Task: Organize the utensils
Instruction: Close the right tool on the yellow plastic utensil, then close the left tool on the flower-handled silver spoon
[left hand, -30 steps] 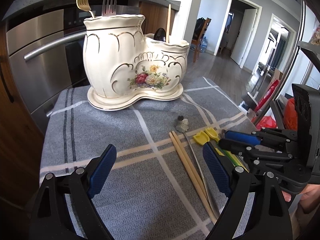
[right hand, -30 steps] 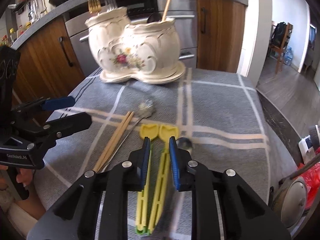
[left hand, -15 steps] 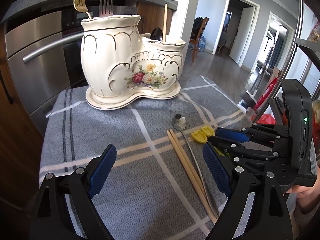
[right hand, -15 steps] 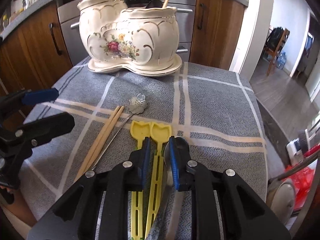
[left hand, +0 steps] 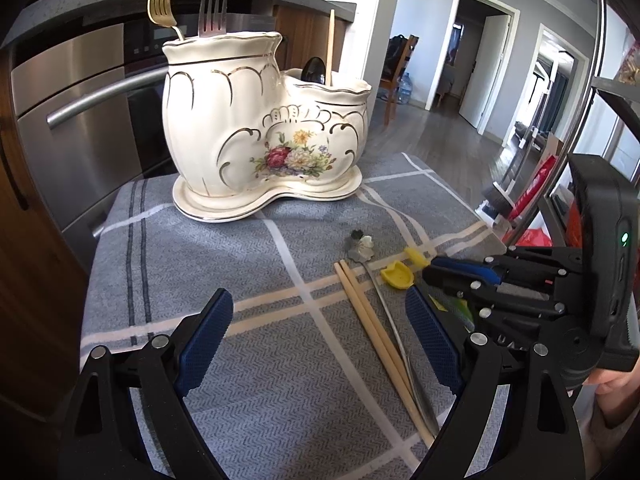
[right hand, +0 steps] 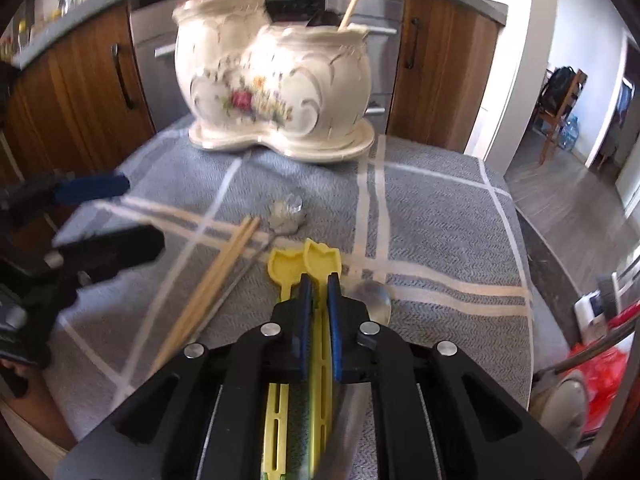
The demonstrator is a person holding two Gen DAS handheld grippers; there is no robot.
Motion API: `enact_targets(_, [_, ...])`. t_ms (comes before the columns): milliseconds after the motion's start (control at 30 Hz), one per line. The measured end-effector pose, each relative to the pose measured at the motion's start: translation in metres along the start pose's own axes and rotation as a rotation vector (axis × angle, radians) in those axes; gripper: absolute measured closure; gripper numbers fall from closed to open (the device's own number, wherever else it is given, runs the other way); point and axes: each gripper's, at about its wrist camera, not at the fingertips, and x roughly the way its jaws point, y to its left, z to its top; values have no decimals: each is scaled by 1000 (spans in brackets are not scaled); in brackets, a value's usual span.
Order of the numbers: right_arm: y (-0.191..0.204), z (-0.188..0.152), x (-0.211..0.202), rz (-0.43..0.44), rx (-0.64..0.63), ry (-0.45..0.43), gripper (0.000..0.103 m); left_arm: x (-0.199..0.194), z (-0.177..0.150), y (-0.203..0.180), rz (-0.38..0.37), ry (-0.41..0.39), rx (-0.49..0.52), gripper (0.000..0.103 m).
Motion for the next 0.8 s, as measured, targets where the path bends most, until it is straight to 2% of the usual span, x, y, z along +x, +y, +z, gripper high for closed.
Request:
enact_targets(267, [-17,5,-28,115,109,-119,95,7,-1,-4,-22,27,32,15])
enact_targets(367, [-23,7,-33,132,146,-149,95,14,3,-7,-66,60,32,27])
enact_targets(433, [-27,8,-32,129,158,-146,95,21,10,-11,-79,87,28,40])
enact_targets(533, [-32,7,-30,129,173,-140,95,37,23,-25,-58,107,80,43])
enact_targets(633, [-36,6,-32,125,184,-153,95,55,32,-32,-69,130,85,51])
enact_targets(700, [-39,6,-34,120,185,-158,95,64,35,-37,-50,131,100,55])
enact_targets(800, [-44,4,-35,116,192,-157,95,78,38,-41,-27,141,118,56])
